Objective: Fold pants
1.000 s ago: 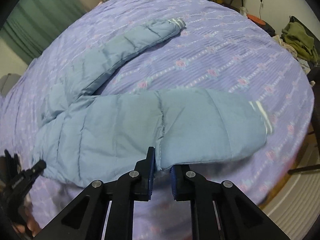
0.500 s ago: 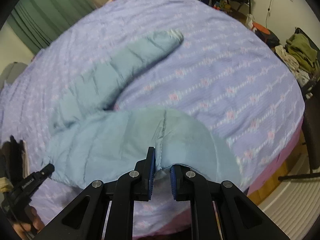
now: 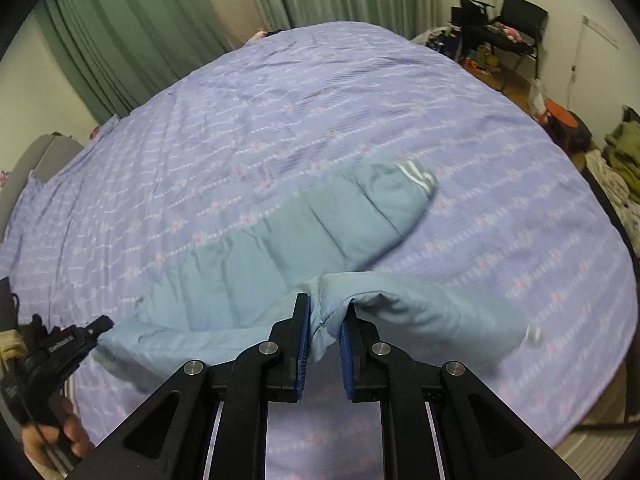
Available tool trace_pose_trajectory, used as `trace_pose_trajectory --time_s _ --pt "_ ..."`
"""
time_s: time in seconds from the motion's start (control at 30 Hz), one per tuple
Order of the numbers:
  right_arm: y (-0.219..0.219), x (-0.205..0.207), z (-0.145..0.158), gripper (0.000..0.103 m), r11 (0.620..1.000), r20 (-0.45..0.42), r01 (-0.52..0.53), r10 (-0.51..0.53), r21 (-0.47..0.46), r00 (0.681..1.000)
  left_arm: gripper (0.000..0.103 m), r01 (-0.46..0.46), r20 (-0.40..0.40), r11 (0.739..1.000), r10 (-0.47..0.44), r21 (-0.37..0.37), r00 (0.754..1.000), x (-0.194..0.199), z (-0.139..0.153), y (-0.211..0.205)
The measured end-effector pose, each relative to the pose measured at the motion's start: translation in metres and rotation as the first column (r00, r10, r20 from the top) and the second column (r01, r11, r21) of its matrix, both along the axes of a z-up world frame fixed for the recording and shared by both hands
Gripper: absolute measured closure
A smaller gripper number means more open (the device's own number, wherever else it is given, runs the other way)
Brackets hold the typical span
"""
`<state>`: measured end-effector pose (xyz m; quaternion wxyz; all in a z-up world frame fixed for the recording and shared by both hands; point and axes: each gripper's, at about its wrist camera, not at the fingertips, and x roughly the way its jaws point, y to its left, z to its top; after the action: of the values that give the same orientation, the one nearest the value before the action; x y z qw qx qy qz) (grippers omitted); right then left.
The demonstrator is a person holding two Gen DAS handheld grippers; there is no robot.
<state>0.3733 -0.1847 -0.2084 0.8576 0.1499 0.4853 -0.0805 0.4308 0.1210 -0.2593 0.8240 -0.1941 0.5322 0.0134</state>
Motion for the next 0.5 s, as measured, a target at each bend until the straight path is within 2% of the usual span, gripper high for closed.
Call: trace_pose_trajectory --time_s 0.07,0.17,0.2,0.23,0.27,0.3,0.33,0.37,0.43,0.47,0.5 --pt "0.001 0.017 -0.005 0.088 1.000 -0.005 -0.012 0.012 0.007 1.000 0.088 -0.005 -0.035 1.000 0.006 0.026 0.999 0.018 -0.013 -0.003" --pt "-0.001 0.032 -0.012 0.079 1.000 -0.020 -0.020 0.021 0.022 1.000 0.084 0.000 -0.084 0.999 0.004 0.048 0.996 0.032 -0.019 -0.006" --pt "-0.002 0.035 -0.012 0.072 1.000 -0.025 -0.019 0.019 0.014 1.000 0.082 0.010 -0.095 0.998 -0.004 0.062 0.995 0.034 -0.016 -0.008" --pt "-0.004 0.035 -0.011 0.062 1.000 -0.021 -0.016 0.016 0.008 1.000 0.074 0.019 -0.091 0.997 -0.012 0.077 0.996 0.030 -0.009 -0.009" --pt "-0.005 0.033 -0.009 0.055 1.000 -0.011 -0.015 0.015 0.006 1.000 0.049 0.024 -0.075 0.996 -0.017 0.089 0.997 0.026 -0.001 -0.009" --pt "-0.007 0.031 -0.005 0.040 1.000 0.008 -0.017 0.017 0.003 1.000 0.031 0.030 -0.047 0.994 -0.025 0.105 0.999 0.021 0.010 -0.010" --pt "-0.010 0.027 0.000 0.035 1.000 0.030 -0.017 0.017 -0.011 0.999 0.010 0.034 0.005 0.990 -0.035 0.135 0.999 0.013 0.024 -0.013" --pt "-0.012 0.024 0.004 0.032 1.000 0.053 -0.022 0.023 -0.022 0.998 0.008 0.034 0.092 0.981 -0.052 0.191 0.994 -0.001 0.046 -0.018" --pt "-0.016 0.019 0.013 0.032 0.998 0.085 -0.047 0.050 -0.042 0.995 0.007 0.063 0.172 0.956 -0.117 0.288 0.978 -0.013 0.074 -0.027" --pt "-0.019 0.015 0.017 0.032 0.997 0.101 -0.058 0.062 -0.045 0.993 0.007 0.096 0.195 0.946 -0.162 0.311 0.967 -0.017 0.084 -0.033" --pt "-0.022 0.011 0.020 0.032 0.997 0.111 -0.064 0.069 -0.049 0.991 0.007 0.174 0.216 0.930 -0.251 0.323 0.943 -0.020 0.093 -0.043"
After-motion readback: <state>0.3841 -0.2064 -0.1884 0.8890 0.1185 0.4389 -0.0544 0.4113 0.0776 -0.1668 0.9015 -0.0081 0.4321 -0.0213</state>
